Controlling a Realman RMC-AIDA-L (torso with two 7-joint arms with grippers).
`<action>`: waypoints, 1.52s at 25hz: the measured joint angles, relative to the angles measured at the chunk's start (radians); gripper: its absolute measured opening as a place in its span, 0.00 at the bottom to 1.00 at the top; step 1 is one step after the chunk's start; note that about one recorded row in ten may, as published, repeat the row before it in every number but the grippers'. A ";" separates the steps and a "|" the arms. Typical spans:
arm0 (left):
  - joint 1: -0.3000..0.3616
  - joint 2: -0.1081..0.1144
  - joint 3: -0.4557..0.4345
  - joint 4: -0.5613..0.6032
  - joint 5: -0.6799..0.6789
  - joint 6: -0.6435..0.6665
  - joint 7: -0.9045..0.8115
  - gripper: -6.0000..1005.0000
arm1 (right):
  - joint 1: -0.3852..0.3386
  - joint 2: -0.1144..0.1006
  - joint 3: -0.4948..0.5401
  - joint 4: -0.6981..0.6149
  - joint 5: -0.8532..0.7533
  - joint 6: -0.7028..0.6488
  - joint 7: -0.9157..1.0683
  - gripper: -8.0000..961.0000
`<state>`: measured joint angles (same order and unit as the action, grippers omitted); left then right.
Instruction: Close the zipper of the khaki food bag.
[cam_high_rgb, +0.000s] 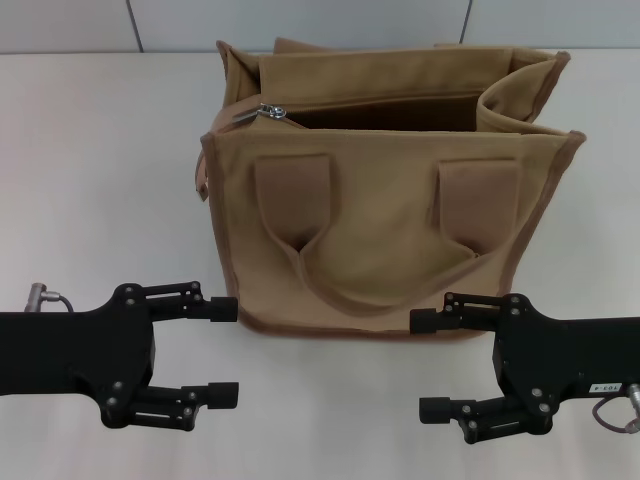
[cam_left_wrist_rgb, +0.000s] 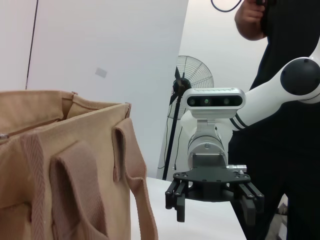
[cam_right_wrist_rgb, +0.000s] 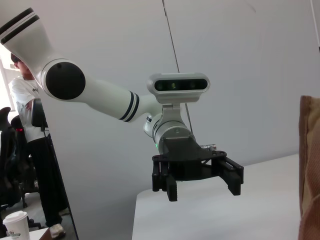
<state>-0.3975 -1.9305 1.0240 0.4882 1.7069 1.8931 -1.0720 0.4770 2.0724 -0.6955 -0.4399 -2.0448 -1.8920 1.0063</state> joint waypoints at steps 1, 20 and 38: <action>-0.001 0.000 0.000 0.000 0.000 0.000 0.000 0.76 | 0.000 0.000 0.000 0.000 0.000 0.000 0.000 0.87; -0.005 -0.009 -0.162 -0.006 -0.004 -0.002 0.037 0.71 | 0.002 0.000 0.002 -0.002 0.000 -0.001 0.000 0.87; -0.088 -0.015 -0.432 -0.008 0.094 -0.262 0.041 0.67 | -0.002 -0.001 0.004 0.002 0.000 -0.017 0.000 0.87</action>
<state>-0.4851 -1.9459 0.5917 0.4797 1.8011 1.6314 -1.0306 0.4751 2.0716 -0.6918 -0.4375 -2.0448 -1.9086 1.0063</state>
